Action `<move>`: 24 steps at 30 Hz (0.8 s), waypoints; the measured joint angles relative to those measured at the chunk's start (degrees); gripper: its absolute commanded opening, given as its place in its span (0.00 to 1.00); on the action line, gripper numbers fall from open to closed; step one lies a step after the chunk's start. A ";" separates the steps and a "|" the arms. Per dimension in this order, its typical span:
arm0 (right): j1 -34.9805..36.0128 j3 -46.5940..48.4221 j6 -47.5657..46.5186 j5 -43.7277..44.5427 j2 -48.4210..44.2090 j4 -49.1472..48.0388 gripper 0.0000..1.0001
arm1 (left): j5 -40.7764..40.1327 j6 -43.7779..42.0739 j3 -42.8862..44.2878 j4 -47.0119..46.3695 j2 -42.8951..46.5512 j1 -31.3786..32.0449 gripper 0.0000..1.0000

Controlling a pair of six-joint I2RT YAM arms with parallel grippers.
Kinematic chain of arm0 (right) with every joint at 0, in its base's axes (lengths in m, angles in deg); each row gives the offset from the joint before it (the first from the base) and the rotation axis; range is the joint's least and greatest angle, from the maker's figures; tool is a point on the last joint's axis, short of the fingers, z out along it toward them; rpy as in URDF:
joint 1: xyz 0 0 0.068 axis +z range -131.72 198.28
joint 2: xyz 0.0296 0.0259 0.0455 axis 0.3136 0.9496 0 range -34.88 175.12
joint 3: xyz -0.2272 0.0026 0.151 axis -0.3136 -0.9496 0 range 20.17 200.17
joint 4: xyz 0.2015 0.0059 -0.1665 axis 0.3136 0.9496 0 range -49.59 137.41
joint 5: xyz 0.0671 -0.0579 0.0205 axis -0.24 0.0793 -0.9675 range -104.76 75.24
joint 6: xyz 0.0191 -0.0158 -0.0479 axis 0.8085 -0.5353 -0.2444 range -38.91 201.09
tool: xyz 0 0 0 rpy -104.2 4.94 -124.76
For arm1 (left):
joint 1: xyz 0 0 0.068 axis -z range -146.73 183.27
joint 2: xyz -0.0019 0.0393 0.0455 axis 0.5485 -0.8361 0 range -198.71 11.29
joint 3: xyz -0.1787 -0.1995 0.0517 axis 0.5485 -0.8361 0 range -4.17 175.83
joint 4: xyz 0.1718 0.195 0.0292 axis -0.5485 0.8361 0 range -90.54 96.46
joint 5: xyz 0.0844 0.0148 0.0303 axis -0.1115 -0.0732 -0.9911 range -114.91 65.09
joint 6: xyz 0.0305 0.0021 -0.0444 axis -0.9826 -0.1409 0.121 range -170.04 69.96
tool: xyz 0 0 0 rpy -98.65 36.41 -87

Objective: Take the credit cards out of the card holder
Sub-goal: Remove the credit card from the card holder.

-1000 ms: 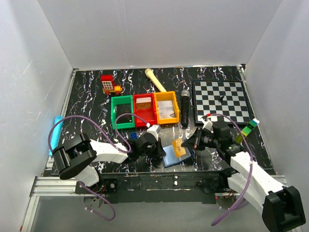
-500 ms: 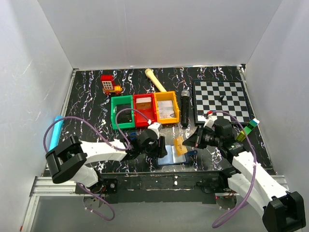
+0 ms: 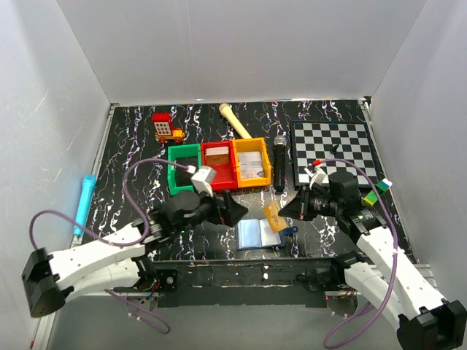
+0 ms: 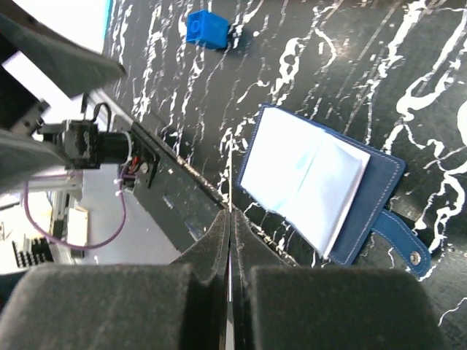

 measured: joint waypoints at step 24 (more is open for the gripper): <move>15.65 18.03 -15.52 -14.05 13.49 13.09 0.01 | 50.73 -13.40 2.51 -9.57 -3.06 -12.83 0.81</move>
